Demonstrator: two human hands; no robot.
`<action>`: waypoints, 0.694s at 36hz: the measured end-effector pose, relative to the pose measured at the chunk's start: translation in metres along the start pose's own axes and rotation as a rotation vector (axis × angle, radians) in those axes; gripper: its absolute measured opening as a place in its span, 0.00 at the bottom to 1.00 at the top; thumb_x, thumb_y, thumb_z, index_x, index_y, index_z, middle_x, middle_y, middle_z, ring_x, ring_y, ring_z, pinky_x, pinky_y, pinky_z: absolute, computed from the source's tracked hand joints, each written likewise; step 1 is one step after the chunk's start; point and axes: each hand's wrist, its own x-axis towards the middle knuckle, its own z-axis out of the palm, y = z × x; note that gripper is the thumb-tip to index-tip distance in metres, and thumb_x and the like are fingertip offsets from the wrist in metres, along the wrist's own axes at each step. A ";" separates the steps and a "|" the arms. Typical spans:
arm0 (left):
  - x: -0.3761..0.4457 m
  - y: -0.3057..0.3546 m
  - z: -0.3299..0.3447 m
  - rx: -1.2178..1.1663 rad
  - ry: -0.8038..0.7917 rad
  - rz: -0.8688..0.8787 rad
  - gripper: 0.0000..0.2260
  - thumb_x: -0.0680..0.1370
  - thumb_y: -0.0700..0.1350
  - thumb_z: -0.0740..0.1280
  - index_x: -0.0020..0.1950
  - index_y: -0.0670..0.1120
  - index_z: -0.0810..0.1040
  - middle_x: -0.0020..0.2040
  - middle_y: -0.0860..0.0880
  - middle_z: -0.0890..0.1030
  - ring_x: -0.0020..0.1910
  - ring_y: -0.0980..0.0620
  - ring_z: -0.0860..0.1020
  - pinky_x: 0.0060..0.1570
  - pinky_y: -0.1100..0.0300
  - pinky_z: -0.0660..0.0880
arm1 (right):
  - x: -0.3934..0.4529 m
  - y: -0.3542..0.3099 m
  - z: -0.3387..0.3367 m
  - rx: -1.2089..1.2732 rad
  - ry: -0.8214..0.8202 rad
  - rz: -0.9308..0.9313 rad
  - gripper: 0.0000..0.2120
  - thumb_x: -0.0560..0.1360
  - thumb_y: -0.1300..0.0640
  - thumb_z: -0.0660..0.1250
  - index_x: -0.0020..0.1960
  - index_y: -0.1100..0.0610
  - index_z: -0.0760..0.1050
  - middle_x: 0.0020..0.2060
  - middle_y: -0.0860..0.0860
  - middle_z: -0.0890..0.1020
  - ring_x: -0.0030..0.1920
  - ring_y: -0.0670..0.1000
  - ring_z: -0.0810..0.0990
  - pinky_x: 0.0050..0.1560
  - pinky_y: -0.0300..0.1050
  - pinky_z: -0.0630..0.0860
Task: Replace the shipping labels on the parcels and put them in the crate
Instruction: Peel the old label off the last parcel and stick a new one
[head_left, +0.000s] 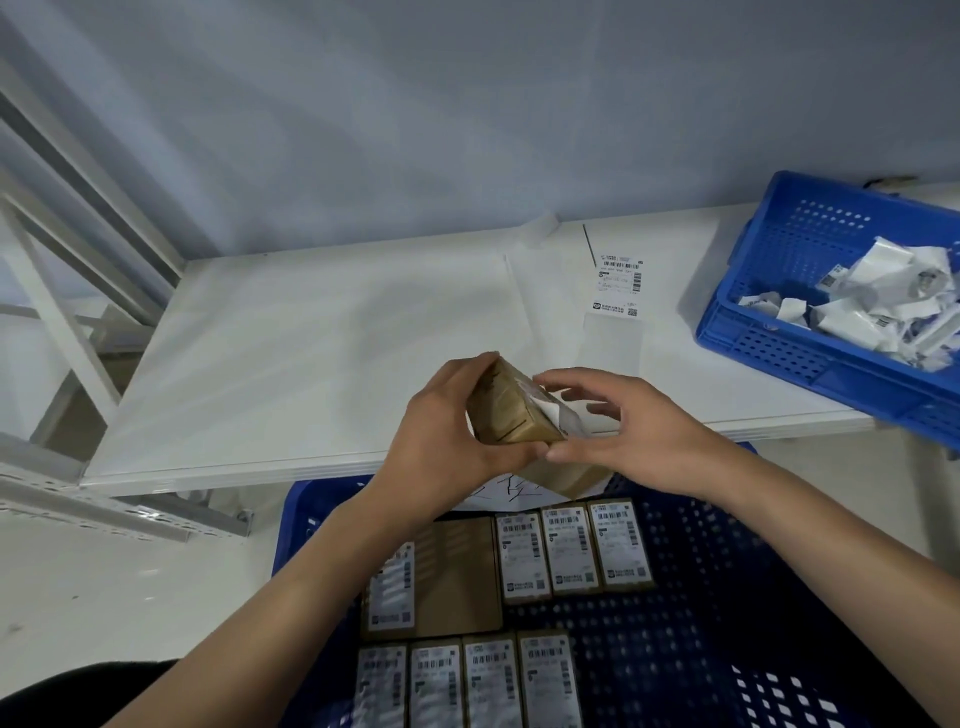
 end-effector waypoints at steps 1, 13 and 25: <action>0.000 -0.001 -0.001 0.017 0.016 -0.006 0.43 0.66 0.54 0.83 0.77 0.50 0.69 0.67 0.56 0.74 0.61 0.62 0.71 0.53 0.82 0.64 | 0.000 0.001 -0.001 -0.018 0.027 -0.009 0.23 0.71 0.51 0.78 0.65 0.41 0.77 0.58 0.34 0.80 0.62 0.34 0.74 0.68 0.38 0.67; -0.003 -0.004 0.007 0.063 -0.005 0.070 0.44 0.66 0.53 0.82 0.78 0.55 0.66 0.66 0.57 0.71 0.59 0.63 0.70 0.52 0.82 0.65 | 0.001 0.000 0.013 0.169 0.169 -0.030 0.03 0.76 0.56 0.73 0.47 0.52 0.86 0.39 0.49 0.86 0.43 0.52 0.83 0.48 0.45 0.79; -0.001 -0.006 0.008 0.012 0.037 0.164 0.28 0.65 0.51 0.83 0.62 0.59 0.79 0.62 0.57 0.75 0.59 0.59 0.75 0.53 0.76 0.70 | 0.004 -0.003 0.012 0.290 0.252 0.089 0.03 0.77 0.61 0.72 0.45 0.58 0.84 0.34 0.54 0.85 0.36 0.48 0.83 0.46 0.42 0.78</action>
